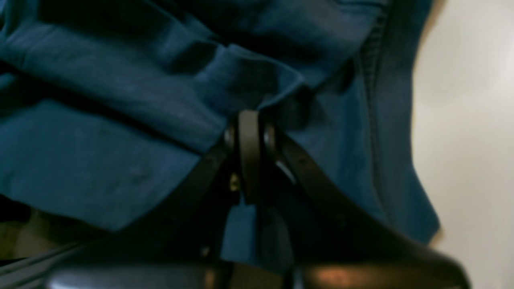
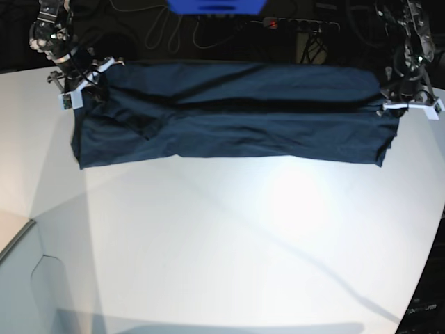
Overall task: Layout the t-shirt on the table in an organized manner, then fold the t-shirt properly
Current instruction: 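Hold the strip ends with both grippers and tug them apart to straighten, then grasp the strip end with the left gripper and fold it toward the right gripper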
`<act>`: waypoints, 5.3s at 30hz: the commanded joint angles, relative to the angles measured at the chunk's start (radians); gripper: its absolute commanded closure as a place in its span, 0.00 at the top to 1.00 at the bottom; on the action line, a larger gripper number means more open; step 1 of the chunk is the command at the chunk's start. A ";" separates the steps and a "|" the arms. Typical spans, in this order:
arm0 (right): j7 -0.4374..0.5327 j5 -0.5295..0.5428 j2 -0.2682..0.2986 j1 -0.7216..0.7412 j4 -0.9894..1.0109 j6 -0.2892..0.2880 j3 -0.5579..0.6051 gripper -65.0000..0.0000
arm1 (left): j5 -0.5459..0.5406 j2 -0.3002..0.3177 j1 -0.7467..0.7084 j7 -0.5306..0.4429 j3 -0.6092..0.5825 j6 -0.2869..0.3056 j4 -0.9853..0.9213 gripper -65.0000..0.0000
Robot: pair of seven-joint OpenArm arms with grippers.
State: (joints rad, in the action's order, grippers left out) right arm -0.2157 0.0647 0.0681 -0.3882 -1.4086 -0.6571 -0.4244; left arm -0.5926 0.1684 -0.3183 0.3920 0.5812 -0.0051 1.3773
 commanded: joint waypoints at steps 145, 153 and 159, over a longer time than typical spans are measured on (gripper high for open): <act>0.008 0.013 -0.046 0.122 -0.156 -0.008 -0.201 0.36 | 0.208 0.033 0.327 -0.023 -1.443 0.001 0.135 0.53; -0.052 0.013 -0.031 0.110 -0.151 -0.011 -0.192 0.36 | 0.208 0.003 0.405 -0.023 -1.596 0.003 0.146 0.53; -0.158 0.013 0.014 0.111 -0.150 -0.013 -0.152 0.48 | 0.208 0.101 0.387 -0.024 -1.518 -0.002 0.201 0.53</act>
State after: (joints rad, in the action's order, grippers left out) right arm -0.3950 0.0597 0.0715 -0.2802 -1.5436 -0.6575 -0.5751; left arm -0.3847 0.2703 0.0624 0.3923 -0.9413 -0.0093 1.5528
